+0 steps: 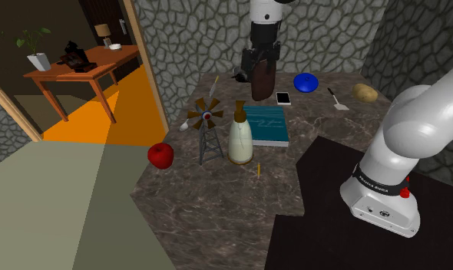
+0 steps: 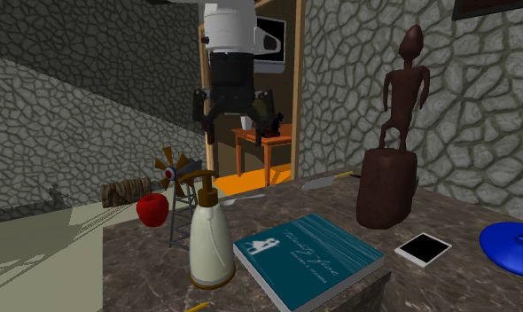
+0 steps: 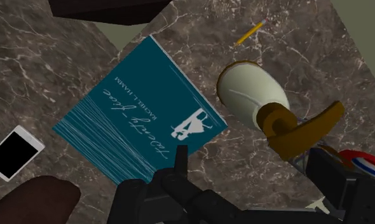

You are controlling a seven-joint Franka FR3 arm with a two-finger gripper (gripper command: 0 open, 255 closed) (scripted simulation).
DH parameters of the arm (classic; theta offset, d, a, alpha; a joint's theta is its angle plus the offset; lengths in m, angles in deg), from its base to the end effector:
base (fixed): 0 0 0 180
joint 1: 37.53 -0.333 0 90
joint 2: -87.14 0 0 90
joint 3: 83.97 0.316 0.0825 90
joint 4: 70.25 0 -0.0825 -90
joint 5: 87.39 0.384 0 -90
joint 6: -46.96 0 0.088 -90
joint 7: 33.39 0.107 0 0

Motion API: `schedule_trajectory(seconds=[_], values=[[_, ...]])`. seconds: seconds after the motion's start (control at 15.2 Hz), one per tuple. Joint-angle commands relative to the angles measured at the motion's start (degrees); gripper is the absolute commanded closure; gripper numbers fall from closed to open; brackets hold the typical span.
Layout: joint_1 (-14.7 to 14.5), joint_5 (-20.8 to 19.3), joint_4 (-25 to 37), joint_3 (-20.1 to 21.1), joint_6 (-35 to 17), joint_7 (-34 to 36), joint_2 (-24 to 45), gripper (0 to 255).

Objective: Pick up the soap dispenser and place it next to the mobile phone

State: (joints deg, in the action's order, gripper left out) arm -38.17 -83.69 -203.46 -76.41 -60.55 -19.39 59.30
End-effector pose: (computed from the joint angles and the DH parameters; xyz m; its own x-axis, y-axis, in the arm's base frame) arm 0.4047 0.0688 0.5231 0.9905 -0.1334 0.0331 -0.1331 -0.9911 -0.0090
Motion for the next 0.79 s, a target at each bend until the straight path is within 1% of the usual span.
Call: schedule_trajectory(seconds=[0.0,0.33,0.73], values=[[-0.4,1.2,0.1,1.7,-2.0,3.5,3.0,0],[-1.0,3.0,2.9,4.9,-6.5,10.6,12.3,0],[-1.1,3.0,-0.4,5.3,-11.3,10.7,13.7,0]])
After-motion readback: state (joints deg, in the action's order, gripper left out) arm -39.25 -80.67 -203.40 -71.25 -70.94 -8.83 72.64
